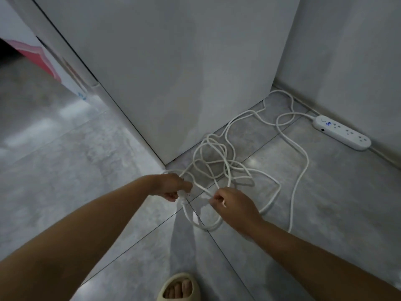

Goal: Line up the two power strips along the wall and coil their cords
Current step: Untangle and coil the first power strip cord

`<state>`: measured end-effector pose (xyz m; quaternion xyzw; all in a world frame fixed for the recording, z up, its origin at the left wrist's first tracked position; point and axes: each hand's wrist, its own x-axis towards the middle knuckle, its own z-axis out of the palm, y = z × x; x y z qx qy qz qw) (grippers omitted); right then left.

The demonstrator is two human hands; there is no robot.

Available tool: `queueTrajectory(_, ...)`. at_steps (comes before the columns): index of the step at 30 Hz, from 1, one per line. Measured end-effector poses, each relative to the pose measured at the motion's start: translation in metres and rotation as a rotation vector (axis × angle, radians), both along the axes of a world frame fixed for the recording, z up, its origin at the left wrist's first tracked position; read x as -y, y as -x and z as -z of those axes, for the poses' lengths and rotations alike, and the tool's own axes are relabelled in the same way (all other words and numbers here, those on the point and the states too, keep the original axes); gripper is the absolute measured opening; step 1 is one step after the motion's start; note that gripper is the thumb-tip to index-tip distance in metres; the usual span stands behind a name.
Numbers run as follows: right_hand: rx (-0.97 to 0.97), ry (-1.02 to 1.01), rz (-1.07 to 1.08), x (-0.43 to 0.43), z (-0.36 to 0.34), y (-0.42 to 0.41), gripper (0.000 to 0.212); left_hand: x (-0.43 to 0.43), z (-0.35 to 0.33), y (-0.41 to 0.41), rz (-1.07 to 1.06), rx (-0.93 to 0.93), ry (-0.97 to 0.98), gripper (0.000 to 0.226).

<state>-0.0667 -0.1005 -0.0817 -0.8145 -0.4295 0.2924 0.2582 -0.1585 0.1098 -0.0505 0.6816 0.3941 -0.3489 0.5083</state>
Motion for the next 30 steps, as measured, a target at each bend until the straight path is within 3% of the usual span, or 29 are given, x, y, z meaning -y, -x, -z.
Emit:
queueTrajectory(3,-0.052,-0.01,-0.082,0.002,-0.019,-0.002,0.069,0.005,-0.035,-0.013,-0.064,0.078,0.124,0.02)
queueTrajectory(8,-0.379,-0.123,0.047,-0.006,-0.063,-0.002,0.053,0.02,-0.075,-0.066,-0.152,0.244,0.118,0.032)
queueTrajectory(11,-0.668,-0.16,0.341,-0.014,-0.079,-0.018,0.048,0.035,-0.079,-0.097,-0.19,0.379,0.104,0.058)
queueTrajectory(13,-0.778,-0.237,0.494,-0.017,-0.089,-0.04,0.042,0.05,-0.077,-0.115,-0.344,0.488,0.112,0.064)
queueTrajectory(16,-0.98,-0.374,0.664,-0.016,-0.099,-0.079,0.04,0.071,-0.059,-0.133,-0.459,0.504,0.154,0.077)
queueTrajectory(20,-1.261,-0.493,0.797,-0.005,-0.107,-0.13,0.044,0.109,-0.036,-0.138,-0.214,0.42,0.123,0.103)
queueTrajectory(26,-1.434,-0.624,0.947,0.021,-0.105,-0.183,0.05,0.136,-0.036,-0.14,0.088,0.552,-0.071,0.082)
queueTrajectory(28,-1.47,-0.671,1.007,0.025,-0.102,-0.196,0.057,0.137,-0.029,-0.14,0.352,0.566,-0.266,0.077)
queueTrajectory(30,-1.532,-0.739,1.009,0.031,-0.102,-0.209,0.058,0.134,-0.017,-0.139,0.683,0.524,-0.608,0.064)
